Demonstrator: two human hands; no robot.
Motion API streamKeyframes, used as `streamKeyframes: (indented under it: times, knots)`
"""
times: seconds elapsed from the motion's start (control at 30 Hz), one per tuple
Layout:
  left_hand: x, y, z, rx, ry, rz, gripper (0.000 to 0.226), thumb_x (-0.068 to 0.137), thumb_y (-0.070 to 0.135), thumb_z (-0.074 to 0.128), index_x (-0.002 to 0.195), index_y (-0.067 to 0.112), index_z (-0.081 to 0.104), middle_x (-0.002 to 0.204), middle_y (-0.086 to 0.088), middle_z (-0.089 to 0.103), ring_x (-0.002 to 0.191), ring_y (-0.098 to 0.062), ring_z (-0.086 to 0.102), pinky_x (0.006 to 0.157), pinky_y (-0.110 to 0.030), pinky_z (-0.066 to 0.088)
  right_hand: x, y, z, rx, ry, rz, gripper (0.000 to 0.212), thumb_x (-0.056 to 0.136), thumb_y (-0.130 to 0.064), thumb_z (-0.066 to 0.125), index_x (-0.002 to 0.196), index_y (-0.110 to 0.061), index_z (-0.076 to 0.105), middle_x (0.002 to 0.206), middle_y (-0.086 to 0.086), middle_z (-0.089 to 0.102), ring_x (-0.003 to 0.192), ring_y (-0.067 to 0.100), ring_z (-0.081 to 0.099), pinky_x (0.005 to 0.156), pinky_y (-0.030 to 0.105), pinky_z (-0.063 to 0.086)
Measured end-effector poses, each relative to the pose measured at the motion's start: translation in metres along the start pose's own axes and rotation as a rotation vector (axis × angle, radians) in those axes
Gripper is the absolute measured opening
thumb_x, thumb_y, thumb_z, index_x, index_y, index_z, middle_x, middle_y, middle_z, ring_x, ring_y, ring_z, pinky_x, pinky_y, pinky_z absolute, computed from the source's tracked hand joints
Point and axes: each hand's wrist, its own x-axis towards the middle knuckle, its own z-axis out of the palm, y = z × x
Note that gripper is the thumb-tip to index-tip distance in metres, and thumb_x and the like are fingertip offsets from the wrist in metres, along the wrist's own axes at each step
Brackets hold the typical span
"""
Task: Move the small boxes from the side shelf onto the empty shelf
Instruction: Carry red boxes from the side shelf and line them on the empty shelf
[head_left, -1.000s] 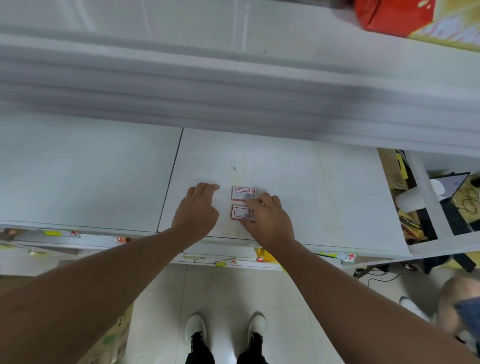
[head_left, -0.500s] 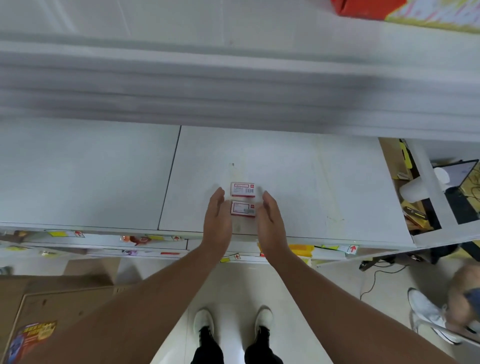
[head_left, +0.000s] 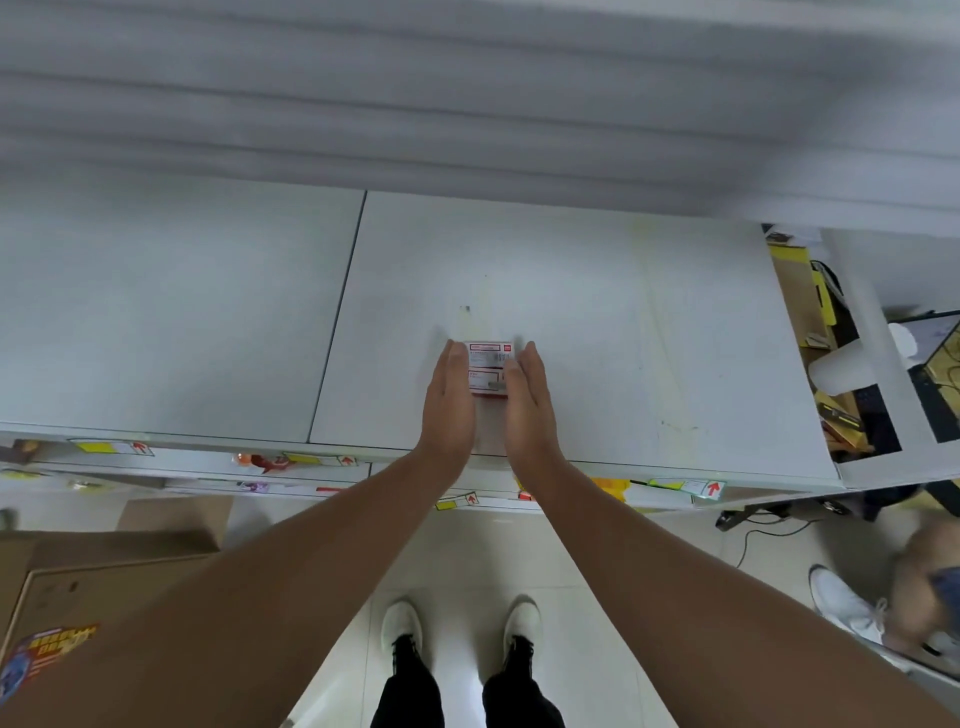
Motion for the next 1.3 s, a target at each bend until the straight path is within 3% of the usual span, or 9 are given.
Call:
streamKeyframes:
  times: [0.1,0.27,0.5,0.63,0.77,0.83,0.93,1.13,1.3]
  knots:
    - [0.008,0.001,-0.001,-0.006,0.001,-0.011,0.061,0.106,0.063,0.031,0.127,0.025,0.073,0.12,0.002,0.078,0.116,-0.016,0.072,0.11,-0.043,0.052,0.01,0.003,0.0,-0.081,0.021,0.002,0.044,0.117,-0.031,0.038,0.161,-0.029,0.038,0.131,-0.035,0.048,0.11,-0.032,0.05,0.089,-0.005,0.036]
    - [0.026,0.006,0.0,-0.012,0.023,-0.029,0.064,0.107,0.065,0.028,0.129,0.022,0.071,0.119,-0.002,0.077,0.114,-0.018,0.072,0.103,-0.036,0.055,0.024,0.0,0.003,-0.117,0.011,0.02,0.051,0.116,-0.04,0.036,0.165,-0.026,0.037,0.163,-0.01,0.045,0.147,0.008,0.044,0.124,0.029,0.032]
    - [0.055,0.018,0.004,-0.004,0.063,-0.058,0.065,0.109,0.061,0.029,0.124,0.013,0.07,0.11,0.001,0.077,0.104,-0.015,0.071,0.095,-0.032,0.05,0.054,-0.014,0.005,-0.129,-0.004,0.031,0.038,0.116,-0.044,0.032,0.146,-0.032,0.051,0.136,-0.014,0.062,0.115,-0.005,0.06,0.094,0.007,0.04]
    - [0.061,0.026,0.005,-0.023,0.078,-0.074,0.042,0.114,0.052,0.03,0.12,0.025,0.062,0.096,0.015,0.064,0.091,0.002,0.06,0.085,-0.019,0.04,0.06,-0.021,0.004,-0.123,0.014,0.063,0.036,0.115,-0.045,0.034,0.134,-0.026,0.057,0.118,-0.008,0.067,0.103,-0.002,0.064,0.088,0.02,0.045]
    - [0.055,0.019,-0.011,0.021,0.093,-0.069,0.043,0.113,0.051,0.034,0.137,0.027,0.062,0.134,0.008,0.065,0.118,-0.002,0.058,0.103,-0.02,0.033,0.043,-0.025,-0.006,-0.285,0.036,0.03,0.023,0.117,-0.042,0.031,0.121,-0.033,0.051,0.102,-0.026,0.055,0.086,-0.021,0.056,0.083,0.011,0.04]
    - [0.046,0.017,-0.024,0.053,0.093,-0.075,0.053,0.112,0.051,0.039,0.153,0.021,0.054,0.154,0.001,0.055,0.142,-0.015,0.049,0.113,-0.03,0.03,0.029,-0.027,-0.013,-0.402,0.008,0.014,0.032,0.116,-0.042,0.035,0.139,-0.031,0.054,0.119,-0.027,0.059,0.109,-0.011,0.058,0.096,0.016,0.04]
    - [0.032,0.021,-0.045,0.104,0.098,-0.064,0.054,0.111,0.046,0.045,0.157,0.019,0.052,0.16,-0.001,0.052,0.147,-0.019,0.046,0.12,-0.033,0.031,0.012,-0.038,-0.02,-0.628,-0.074,-0.081,0.048,0.113,-0.039,0.046,0.157,-0.019,0.048,0.155,-0.001,0.055,0.145,0.02,0.048,0.114,0.027,0.032]
    - [0.006,0.037,-0.089,0.507,0.019,0.074,0.048,0.11,0.037,0.051,0.157,0.026,0.051,0.157,0.001,0.056,0.129,-0.016,0.058,0.098,-0.021,0.04,-0.022,-0.058,-0.029,-0.969,-0.18,-0.134,0.052,0.108,-0.039,0.053,0.157,-0.022,0.045,0.158,0.008,0.048,0.144,0.026,0.048,0.115,0.033,0.037]
    - [-0.022,0.052,-0.115,0.996,-0.128,0.284,0.055,0.109,0.05,0.047,0.161,0.034,0.042,0.166,0.004,0.045,0.148,-0.02,0.047,0.12,-0.039,0.039,-0.054,-0.082,-0.038,-1.217,-0.175,-0.146,0.06,0.105,-0.05,0.052,0.159,-0.024,0.043,0.16,0.008,0.045,0.14,0.031,0.053,0.112,0.043,0.048]
